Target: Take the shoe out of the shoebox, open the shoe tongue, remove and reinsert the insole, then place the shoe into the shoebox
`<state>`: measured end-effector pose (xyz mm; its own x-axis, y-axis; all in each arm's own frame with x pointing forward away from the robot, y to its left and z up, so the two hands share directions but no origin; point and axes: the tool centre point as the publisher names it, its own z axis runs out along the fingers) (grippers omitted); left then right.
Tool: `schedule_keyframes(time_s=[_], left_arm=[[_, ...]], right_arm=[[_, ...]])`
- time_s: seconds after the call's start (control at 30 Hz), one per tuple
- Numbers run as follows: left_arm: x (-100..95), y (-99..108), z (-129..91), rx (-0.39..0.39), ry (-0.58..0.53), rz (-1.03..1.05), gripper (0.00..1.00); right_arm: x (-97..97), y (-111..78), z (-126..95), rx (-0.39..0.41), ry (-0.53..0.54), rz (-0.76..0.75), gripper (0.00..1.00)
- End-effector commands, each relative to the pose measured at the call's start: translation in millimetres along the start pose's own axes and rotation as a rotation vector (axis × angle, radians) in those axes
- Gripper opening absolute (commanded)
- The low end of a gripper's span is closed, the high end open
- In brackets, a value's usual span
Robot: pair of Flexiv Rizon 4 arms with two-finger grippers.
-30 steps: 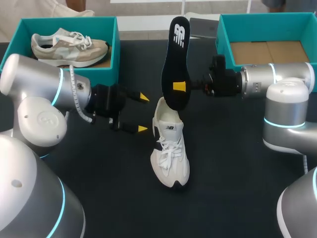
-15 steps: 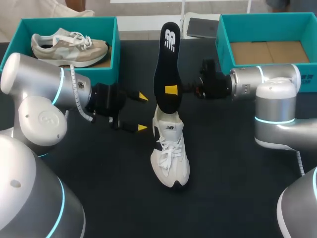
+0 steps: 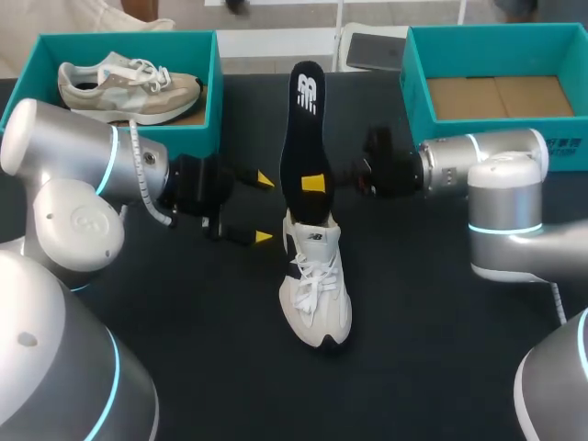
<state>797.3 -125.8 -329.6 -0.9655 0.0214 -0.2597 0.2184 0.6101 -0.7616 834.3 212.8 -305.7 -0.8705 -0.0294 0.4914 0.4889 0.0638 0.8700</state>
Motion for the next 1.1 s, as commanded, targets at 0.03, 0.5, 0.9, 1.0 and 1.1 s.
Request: schedule_keyframes(time_s=[0.03, 0.5, 0.9, 1.0, 1.1], left_arm=[[-0.1, 0, 1, -0.004, 0.001, 0.0, 1.0], [-0.1, 0, 1, -0.004, 0.001, 0.0, 1.0], [-0.1, 0, 1, -0.004, 0.001, 0.0, 1.0], [-0.1, 0, 1, -0.004, 0.001, 0.0, 1.0], [-0.1, 0, 1, -0.004, 0.001, 0.0, 1.0]], right_arm=[[1.9, -7.2, 2, 0.0, -0.007, 0.008, 0.0], [17.4, -46.8, 3, 0.028, -0.031, 0.115, 0.0], [25.0, -73.0, -1, 0.049, -0.066, 0.192, 0.0], [25.8, -70.4, -3, 0.047, -0.084, 0.181, 0.0], [24.8, -63.4, -5, 0.055, -0.097, 0.159, 0.0]])
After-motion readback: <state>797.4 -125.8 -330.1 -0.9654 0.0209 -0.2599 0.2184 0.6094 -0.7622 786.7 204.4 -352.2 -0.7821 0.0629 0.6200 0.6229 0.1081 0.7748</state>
